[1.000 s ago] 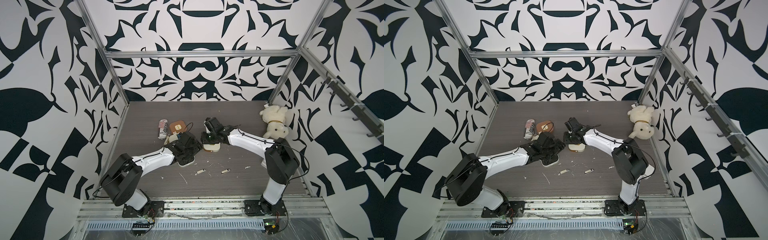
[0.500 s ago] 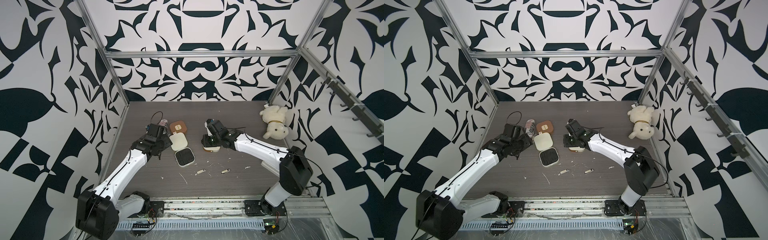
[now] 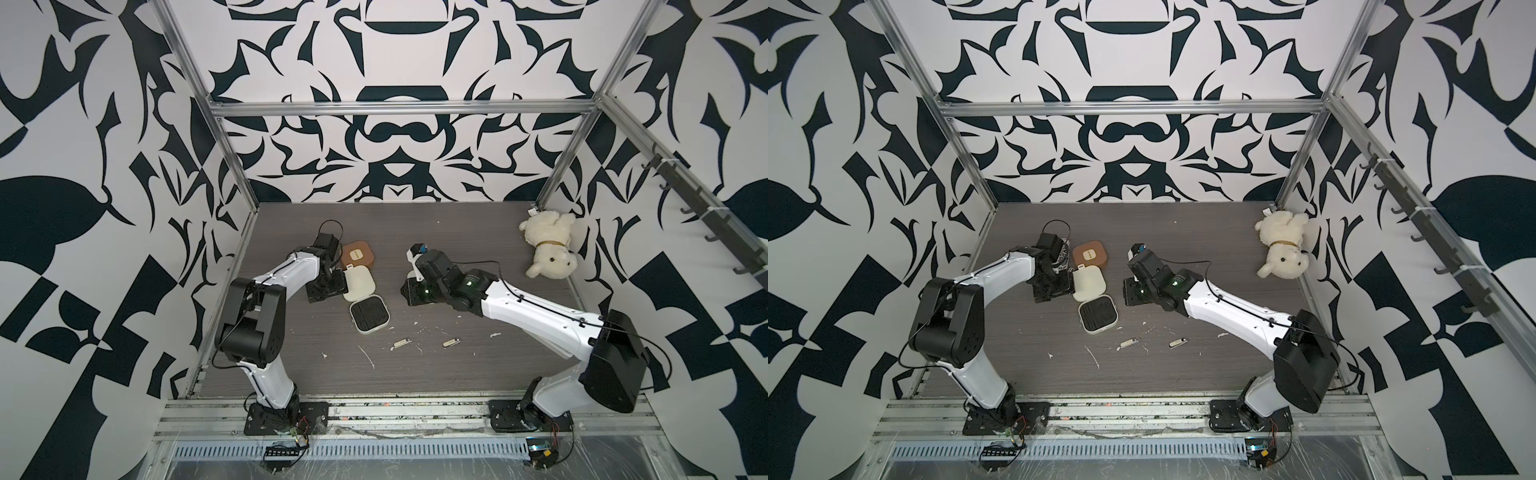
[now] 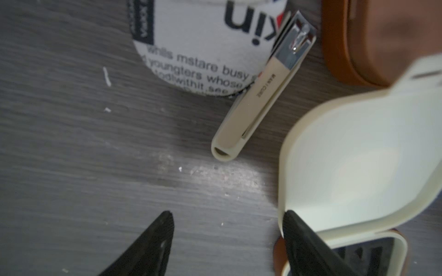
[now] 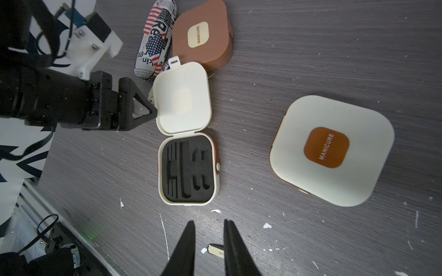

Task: Organize nail clipper sets
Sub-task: Adjust the storage box at the center of the board.

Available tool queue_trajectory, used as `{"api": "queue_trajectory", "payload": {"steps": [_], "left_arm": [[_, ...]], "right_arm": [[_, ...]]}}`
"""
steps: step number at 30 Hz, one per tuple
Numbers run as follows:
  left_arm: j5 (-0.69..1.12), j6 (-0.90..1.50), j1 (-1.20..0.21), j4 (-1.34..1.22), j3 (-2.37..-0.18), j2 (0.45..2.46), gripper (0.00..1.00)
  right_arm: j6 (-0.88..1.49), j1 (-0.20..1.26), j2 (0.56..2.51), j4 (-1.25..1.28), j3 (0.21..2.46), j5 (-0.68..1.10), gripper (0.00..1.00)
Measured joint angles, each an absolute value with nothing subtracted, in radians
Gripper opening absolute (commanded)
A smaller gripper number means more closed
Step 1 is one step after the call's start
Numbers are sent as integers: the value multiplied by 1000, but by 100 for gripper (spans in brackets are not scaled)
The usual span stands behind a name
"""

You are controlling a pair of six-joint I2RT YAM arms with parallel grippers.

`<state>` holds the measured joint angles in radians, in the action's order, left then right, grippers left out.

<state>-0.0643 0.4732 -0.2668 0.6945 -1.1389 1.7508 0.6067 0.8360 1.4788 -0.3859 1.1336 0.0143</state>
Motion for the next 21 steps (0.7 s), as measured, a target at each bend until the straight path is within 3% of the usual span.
{"api": "queue_trajectory", "payload": {"steps": [8,13,15,19,21], "left_arm": [[-59,403,-240,700,-1175,1795,70],[-9,401,-237,673,-1098,1670,71],[-7,411,-237,677,-1085,1618,66],[-7,467,-237,671,-1047,1567,45],[-6,507,-239,662,-989,1551,41]], "right_arm": [[609,835,1463,-392,1128,10,25],[614,835,1475,-391,1128,11,25],[617,837,1497,-389,1129,12,25],[625,861,1588,-386,1155,12,23],[626,885,1640,-386,1177,12,22]]}}
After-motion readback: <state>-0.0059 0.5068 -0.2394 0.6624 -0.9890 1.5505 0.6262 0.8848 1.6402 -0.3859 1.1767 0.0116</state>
